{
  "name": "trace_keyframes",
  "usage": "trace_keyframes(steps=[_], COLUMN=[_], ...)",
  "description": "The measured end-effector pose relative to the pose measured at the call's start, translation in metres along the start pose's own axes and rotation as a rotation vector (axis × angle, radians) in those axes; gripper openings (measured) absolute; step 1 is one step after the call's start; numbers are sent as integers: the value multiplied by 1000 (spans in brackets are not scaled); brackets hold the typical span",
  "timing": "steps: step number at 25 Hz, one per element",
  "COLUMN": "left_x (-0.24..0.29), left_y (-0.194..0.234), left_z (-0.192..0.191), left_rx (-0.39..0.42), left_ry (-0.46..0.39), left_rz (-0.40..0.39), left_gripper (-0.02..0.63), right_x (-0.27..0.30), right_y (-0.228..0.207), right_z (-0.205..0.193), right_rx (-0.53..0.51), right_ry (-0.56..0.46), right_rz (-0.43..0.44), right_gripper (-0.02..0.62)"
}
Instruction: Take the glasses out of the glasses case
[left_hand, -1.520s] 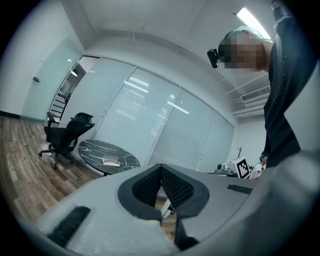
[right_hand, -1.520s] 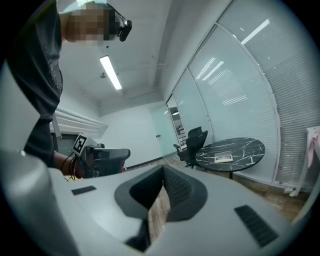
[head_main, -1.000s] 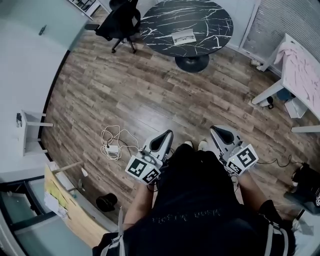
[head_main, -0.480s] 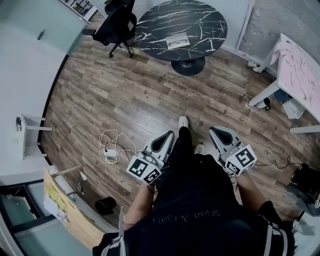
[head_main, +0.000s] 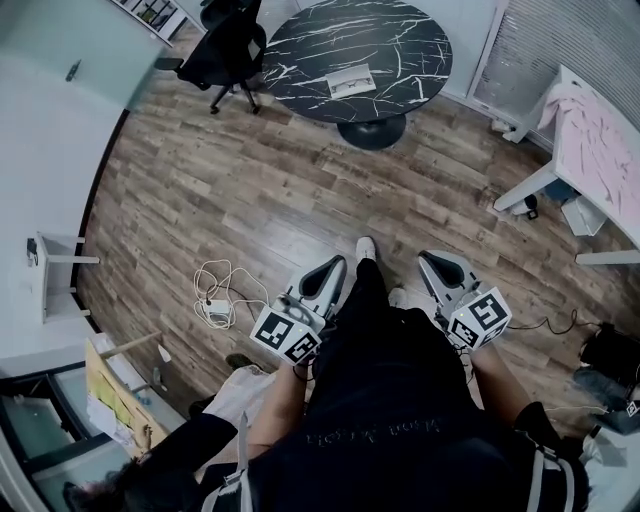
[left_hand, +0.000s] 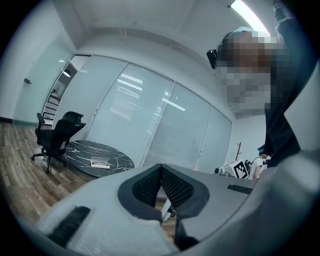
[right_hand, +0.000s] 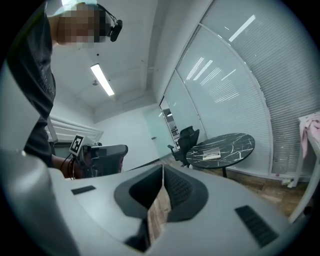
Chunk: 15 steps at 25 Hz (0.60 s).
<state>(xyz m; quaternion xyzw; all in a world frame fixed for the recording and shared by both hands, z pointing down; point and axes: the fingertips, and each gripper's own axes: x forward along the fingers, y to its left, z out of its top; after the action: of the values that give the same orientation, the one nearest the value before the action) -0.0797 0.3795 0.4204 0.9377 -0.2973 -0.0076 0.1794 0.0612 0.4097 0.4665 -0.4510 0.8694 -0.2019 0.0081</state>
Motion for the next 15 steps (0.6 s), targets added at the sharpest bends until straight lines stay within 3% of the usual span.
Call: trace_keyframes(steps=[7, 15], left_x=[16, 49], left_y=[34, 92], left_z=[10, 32], left_rx=[-22, -41], left_ry=[-6, 0], left_rz=[11, -6], left_gripper=[18, 18], right_x=[27, 93], right_y=[-18, -40], right_z=[13, 46], right_rx=[76, 95], right_ry=[-24, -34], right_rz=[-39, 6], right_gripper=[32, 32])
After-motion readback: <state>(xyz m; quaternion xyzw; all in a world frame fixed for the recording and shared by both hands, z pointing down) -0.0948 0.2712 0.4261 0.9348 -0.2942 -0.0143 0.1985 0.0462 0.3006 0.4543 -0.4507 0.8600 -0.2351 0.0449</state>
